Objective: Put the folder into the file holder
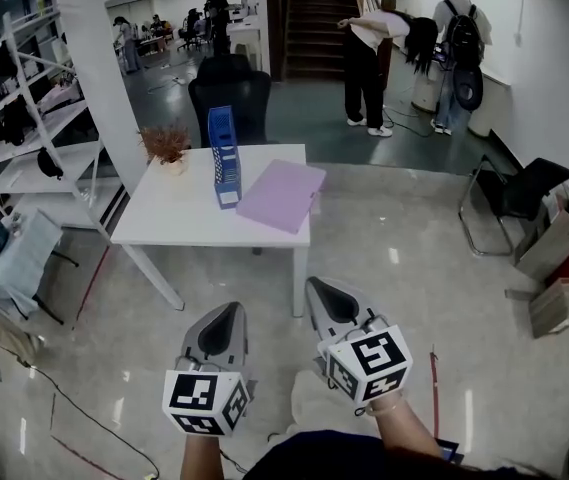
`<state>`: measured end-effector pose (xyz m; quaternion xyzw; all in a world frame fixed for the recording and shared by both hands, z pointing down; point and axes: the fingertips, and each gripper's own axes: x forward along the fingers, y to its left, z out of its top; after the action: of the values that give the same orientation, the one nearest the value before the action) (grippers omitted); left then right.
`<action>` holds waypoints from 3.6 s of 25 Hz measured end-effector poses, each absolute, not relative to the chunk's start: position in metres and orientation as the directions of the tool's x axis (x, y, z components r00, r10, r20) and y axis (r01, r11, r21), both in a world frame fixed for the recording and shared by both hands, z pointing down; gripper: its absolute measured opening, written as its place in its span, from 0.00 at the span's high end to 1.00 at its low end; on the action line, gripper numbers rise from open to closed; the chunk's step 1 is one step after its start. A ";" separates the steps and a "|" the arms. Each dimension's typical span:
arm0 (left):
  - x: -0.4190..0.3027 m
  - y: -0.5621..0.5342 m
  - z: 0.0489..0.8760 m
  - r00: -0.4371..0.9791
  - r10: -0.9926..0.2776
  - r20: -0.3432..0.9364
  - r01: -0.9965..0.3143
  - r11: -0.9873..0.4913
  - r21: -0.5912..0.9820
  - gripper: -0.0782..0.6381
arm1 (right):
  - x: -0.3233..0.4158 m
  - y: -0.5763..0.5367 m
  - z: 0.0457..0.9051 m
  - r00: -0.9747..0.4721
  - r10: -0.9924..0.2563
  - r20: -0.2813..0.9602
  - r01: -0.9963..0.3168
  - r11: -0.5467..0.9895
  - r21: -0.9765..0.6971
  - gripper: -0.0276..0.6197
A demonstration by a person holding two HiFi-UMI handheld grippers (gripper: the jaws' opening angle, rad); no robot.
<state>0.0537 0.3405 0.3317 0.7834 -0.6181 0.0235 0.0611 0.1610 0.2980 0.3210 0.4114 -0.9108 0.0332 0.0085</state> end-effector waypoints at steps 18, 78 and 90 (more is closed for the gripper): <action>0.046 0.233 0.338 0.258 -0.957 0.133 -0.966 -0.253 0.053 0.88 | 0.144 0.196 0.334 -0.667 -0.742 0.065 -0.745 0.664 -0.067 0.96; -0.019 -0.018 0.375 0.331 -0.924 0.189 -0.944 -0.324 0.067 0.88 | 0.093 -0.066 0.377 -0.595 -0.790 0.148 -0.804 0.586 -0.102 0.96; -0.042 -0.053 0.385 0.399 -0.889 0.224 -0.917 -0.389 0.091 0.88 | 0.074 -0.104 0.383 -0.549 -0.817 0.178 -0.836 0.540 -0.097 0.95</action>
<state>-0.0417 -0.0532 0.3851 0.8305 -0.5435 0.0695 0.1000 0.0740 -0.1039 0.3835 0.4717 -0.8759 0.0851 0.0555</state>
